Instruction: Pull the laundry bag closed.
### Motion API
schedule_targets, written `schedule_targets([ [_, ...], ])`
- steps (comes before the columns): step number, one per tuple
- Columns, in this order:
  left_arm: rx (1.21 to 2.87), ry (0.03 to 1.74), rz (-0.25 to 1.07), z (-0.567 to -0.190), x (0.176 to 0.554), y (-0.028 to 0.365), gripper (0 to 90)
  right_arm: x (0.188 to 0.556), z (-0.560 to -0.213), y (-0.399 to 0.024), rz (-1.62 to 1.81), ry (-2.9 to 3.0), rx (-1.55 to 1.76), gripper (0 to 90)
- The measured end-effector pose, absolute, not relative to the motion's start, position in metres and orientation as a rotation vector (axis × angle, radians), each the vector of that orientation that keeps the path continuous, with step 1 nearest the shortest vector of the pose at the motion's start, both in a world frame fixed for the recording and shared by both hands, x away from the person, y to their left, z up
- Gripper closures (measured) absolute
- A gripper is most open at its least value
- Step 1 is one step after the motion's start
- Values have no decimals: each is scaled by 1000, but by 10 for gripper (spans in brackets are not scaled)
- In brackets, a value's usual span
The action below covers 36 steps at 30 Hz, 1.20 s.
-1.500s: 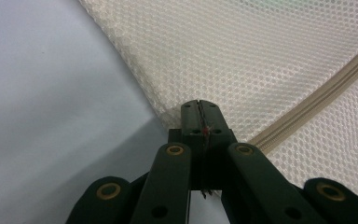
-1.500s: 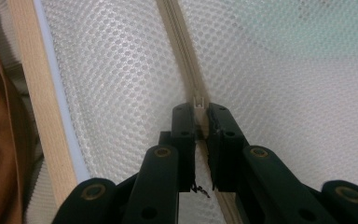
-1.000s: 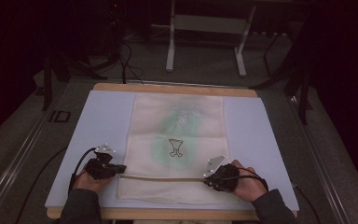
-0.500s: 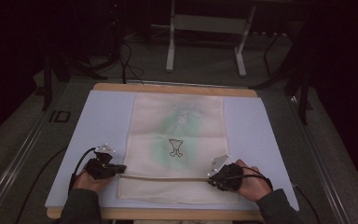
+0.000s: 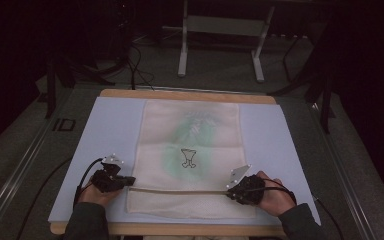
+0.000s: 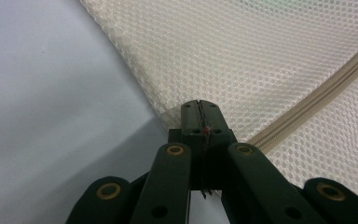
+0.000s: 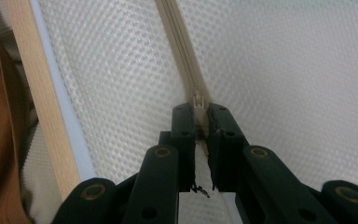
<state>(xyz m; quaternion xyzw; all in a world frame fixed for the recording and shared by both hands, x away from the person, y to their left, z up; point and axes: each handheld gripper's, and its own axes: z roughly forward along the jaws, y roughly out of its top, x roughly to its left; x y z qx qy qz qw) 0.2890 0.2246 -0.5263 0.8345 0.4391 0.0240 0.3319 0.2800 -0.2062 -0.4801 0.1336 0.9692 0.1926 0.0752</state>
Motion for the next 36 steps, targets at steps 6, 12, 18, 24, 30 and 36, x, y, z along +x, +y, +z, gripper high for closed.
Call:
schedule_targets([
  [6, 2175, 1151, 57, -527, 289, 225, 900, 282, -476, -215, 586, 2900, 417, 822],
  [12, 2175, 1150, 58, -527, 289, 225, 900, 285, -474, -224, 575, 2900, 449, 822],
  [18, 2180, 1148, 62, -526, 289, 225, 900, 285, -476, -235, 569, 2903, 490, 822],
  [24, 2178, 1150, 60, -526, 289, 225, 900, 286, -477, -246, 537, 2887, 522, 822],
  [30, 2177, 1150, 60, -526, 289, 225, 900, 285, -482, -259, 528, 2890, 562, 823],
  [36, 2178, 1150, 61, -526, 289, 225, 900, 285, -483, -264, 553, 2895, 586, 822],
])
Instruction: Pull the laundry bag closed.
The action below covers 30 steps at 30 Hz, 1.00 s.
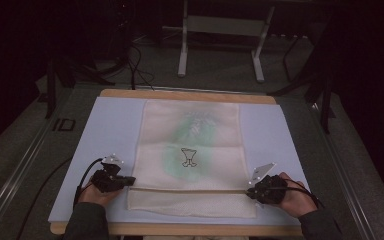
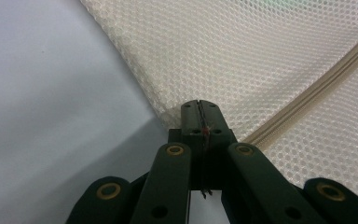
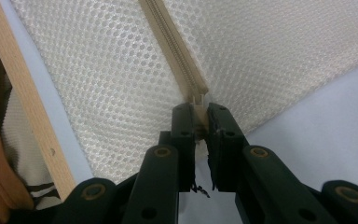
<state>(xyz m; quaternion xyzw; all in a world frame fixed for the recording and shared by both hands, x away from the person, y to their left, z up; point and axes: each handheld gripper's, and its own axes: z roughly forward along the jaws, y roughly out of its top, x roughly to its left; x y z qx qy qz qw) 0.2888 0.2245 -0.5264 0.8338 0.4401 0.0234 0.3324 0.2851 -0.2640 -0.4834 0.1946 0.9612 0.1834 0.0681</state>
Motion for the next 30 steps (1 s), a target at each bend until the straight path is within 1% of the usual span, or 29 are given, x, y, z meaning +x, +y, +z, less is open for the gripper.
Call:
schedule_targets([
  [5, 2182, 1149, 73, -526, 288, 224, 900, 284, -486, -266, 602, 2882, 623, 807],
  [7, 2191, 1152, 84, -525, 288, 222, 900, 284, -489, -268, 610, 2874, 638, 748],
  [9, 2192, 1150, 92, -525, 287, 221, 899, 283, -491, -273, 655, 2862, 668, 712],
  [11, 2191, 1152, 91, -525, 287, 221, 899, 282, -490, -278, 711, 2836, 695, 694],
  [22, 2213, 1133, 125, -524, 285, 219, 892, 278, -484, -291, 848, 2726, 797, 624],
  [30, 2197, 1105, 144, -520, 284, 218, 853, 285, -492, -293, 879, 2627, 909, 586],
])
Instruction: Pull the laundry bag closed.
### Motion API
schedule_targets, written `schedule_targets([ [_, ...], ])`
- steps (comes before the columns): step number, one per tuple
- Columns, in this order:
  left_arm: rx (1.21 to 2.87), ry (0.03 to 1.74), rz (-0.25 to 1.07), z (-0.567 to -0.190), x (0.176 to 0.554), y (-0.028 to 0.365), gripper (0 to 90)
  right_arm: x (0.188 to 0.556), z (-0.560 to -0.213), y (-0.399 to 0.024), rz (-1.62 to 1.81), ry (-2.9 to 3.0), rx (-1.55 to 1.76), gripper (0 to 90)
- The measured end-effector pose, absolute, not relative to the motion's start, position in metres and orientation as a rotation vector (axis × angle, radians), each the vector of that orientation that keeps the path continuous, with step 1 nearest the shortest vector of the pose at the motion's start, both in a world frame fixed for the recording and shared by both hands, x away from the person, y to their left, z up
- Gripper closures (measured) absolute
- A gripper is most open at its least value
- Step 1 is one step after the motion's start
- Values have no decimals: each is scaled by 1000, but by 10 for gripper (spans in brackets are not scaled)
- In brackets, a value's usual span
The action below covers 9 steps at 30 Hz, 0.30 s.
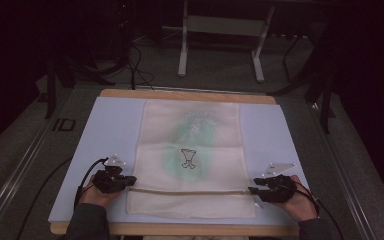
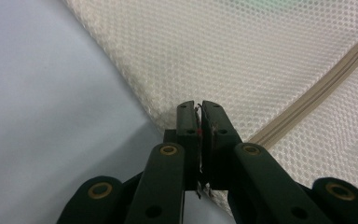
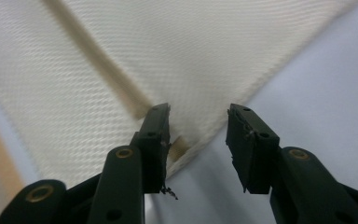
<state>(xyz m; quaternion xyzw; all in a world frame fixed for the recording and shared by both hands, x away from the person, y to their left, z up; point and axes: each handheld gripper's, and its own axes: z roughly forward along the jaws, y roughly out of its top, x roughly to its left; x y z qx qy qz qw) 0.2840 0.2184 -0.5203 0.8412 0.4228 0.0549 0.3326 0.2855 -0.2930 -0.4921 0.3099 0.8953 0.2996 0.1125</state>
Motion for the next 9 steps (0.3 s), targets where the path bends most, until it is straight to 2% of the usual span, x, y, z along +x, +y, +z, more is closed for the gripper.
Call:
schedule_targets([
  [4, 2168, 1098, 201, -517, 283, 220, 819, 289, -497, -300, 953, 2532, 1003, 549],
  [5, 2153, 1100, 224, -517, 283, 221, 793, 291, -499, -303, 990, 2497, 1025, 534],
  [8, 2132, 1123, 299, -516, 284, 223, 634, 292, -502, -308, 1032, 2417, 1084, 511],
  [9, 2132, 1123, 299, -516, 284, 223, 634, 293, -504, -311, 1042, 2380, 1111, 501],
])
